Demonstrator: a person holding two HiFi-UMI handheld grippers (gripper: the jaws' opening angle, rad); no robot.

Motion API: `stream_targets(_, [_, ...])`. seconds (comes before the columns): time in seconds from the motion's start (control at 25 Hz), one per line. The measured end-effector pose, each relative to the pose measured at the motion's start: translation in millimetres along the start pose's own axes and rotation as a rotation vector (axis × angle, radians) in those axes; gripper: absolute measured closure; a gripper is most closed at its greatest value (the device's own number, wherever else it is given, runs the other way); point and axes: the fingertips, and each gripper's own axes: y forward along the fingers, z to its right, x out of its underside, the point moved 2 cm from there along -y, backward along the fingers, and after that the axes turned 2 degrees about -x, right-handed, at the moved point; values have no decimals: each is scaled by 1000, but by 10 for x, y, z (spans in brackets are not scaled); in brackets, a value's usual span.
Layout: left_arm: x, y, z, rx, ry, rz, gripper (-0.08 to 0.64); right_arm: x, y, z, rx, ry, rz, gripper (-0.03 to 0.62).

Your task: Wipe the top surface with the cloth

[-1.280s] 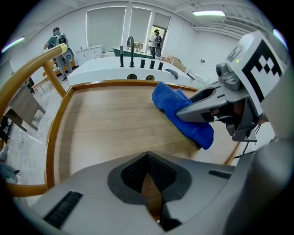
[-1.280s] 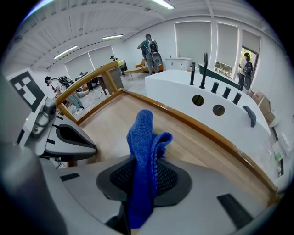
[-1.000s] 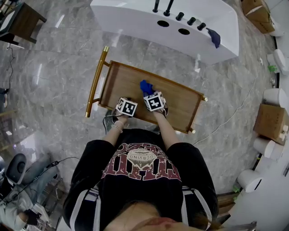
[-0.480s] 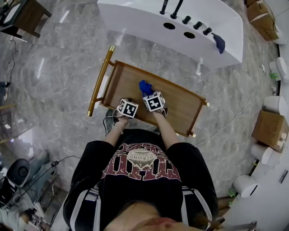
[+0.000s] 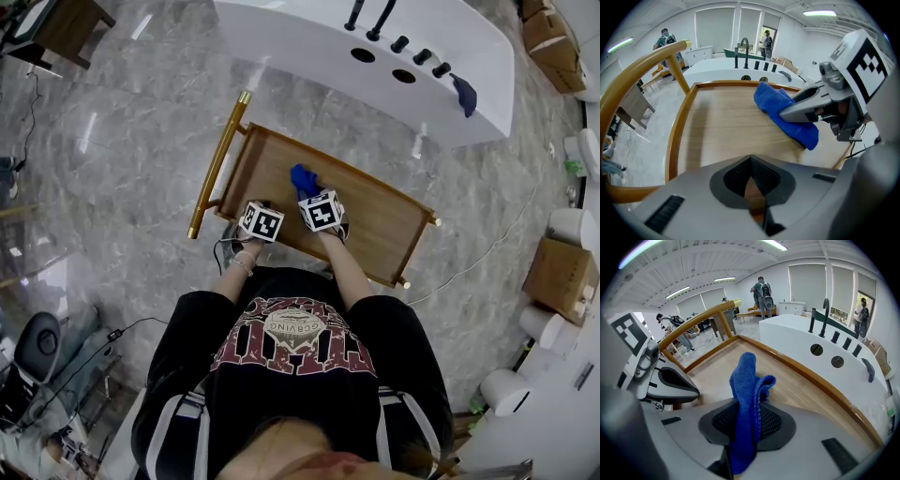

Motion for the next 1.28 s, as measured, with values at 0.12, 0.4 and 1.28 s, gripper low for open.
stream_targets(0.12, [35, -7, -65, -1, -20, 1, 511, -48, 52, -46, -4, -6, 3, 499])
stream_targets(0.4, [74, -30, -126, 6, -39, 2, 511, -134, 142, -161, -19, -25, -10, 499])
stream_targets(1.28, [317, -163, -578, -32, -125, -11, 511, -496, 490, -588, -84, -114, -21, 499])
